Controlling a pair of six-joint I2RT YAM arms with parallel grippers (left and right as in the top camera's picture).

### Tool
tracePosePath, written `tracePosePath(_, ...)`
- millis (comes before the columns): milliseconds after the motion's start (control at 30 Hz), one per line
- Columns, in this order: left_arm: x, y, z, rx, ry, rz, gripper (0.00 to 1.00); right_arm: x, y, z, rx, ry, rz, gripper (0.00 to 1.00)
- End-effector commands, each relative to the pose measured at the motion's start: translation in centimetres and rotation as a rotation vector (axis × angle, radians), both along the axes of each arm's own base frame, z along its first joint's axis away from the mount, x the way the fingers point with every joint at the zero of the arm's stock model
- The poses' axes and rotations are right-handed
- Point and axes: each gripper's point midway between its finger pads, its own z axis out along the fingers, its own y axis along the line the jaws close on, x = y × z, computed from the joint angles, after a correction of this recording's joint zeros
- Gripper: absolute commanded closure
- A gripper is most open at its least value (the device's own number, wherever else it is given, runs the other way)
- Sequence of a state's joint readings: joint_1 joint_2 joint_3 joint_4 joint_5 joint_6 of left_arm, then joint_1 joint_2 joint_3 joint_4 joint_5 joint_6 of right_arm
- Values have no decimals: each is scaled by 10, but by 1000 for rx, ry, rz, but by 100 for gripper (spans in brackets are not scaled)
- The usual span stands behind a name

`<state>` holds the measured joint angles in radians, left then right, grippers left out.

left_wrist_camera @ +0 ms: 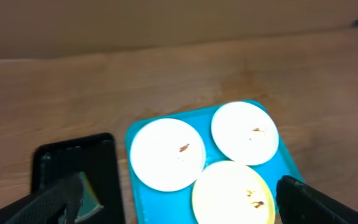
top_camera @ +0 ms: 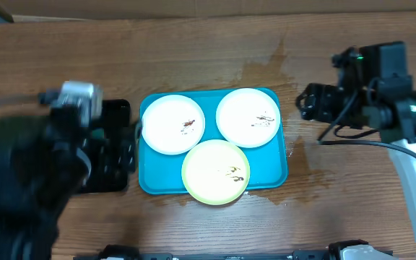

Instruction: Clean dirty plates on tray and stack at the side

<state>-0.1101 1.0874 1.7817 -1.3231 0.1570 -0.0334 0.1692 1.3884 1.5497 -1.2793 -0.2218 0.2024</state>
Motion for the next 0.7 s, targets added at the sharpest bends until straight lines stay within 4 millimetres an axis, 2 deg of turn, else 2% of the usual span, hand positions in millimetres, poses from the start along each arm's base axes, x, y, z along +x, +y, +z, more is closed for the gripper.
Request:
tracePosePath(0, 16, -14, -4, -23, 62, -70, 1, 5, 15, -2, -41, -9, 34, 27)
tracePosePath(100, 33, 5, -27, 14, 156, 68, 53, 4, 39, -10, -20, 23, 55, 44)
tracePosePath(133, 38, 21, -41, 27, 220, 197, 90, 5, 57, -15, -21, 25, 88, 47)
tracePosePath(167, 39, 32, -49, 43, 255, 275, 96, 6, 64, -18, -25, 24, 102, 51)
tracePosePath(300, 40, 59, -66, 106, 330, 445, 93, 9, 98, -31, -15, 35, 145, 56)
tracePosePath(333, 40, 61, -69, 111, 346, 454, 85, 10, 108, -36, -15, 42, 160, 56)
tracePosePath(400, 39, 68, -73, 115, 372, 475, 76, 10, 121, -45, -22, 48, 185, 59)
tracePosePath(500, 37, 83, -78, 111, 398, 529, 70, 11, 146, -62, -44, 57, 216, 59)
tracePosePath(600, 33, 100, -80, 78, 419, 583, 62, 10, 182, -83, -56, 50, 287, 60)
tracePosePath(667, 32, 100, -82, 50, 431, 555, 54, 13, 192, -92, -85, 29, 297, 60)
